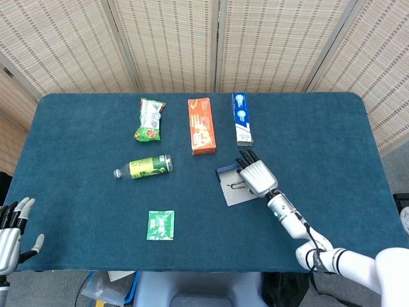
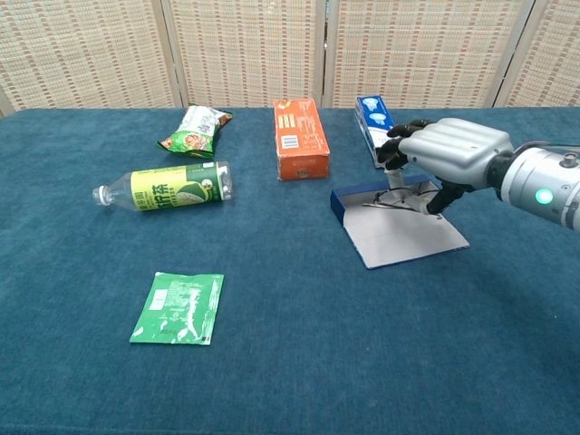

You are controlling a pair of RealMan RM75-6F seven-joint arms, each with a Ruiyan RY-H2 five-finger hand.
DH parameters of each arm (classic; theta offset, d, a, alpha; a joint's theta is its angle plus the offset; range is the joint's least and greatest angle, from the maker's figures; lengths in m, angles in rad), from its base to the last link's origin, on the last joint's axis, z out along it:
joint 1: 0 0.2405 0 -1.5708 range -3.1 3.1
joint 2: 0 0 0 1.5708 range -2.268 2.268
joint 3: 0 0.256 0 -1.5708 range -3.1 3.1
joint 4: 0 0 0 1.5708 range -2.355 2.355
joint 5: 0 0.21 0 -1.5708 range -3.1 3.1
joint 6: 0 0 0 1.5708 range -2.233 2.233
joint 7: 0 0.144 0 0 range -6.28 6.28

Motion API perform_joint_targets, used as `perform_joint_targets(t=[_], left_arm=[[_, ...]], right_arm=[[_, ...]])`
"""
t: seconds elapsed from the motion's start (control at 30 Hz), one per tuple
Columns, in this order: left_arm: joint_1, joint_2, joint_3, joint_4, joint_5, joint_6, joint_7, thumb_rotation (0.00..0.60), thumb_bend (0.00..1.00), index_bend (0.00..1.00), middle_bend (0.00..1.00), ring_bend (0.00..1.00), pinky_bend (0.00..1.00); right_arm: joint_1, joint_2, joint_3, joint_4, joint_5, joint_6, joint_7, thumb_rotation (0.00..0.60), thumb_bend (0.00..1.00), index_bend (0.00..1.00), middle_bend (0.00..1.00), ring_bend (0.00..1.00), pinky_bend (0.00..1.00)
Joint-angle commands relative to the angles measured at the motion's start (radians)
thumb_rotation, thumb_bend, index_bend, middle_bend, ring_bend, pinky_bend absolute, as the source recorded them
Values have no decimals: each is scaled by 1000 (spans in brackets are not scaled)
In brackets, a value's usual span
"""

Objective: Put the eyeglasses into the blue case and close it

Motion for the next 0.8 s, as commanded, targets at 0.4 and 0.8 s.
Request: perform_joint_targets(t=[0.4, 0.8], left_arm=[[-1, -1, 5, 1, -2, -11, 0, 600, 357, 0, 0, 0, 0], [-2, -4, 6, 4, -3, -14, 1, 600, 357, 0, 0, 0, 0]], right_arm=[[47, -115, -8, 166, 34, -23, 21, 600, 287, 158, 1, 0, 0], [10, -45, -16, 69, 44, 39, 19, 600, 172, 13, 0, 0, 0]])
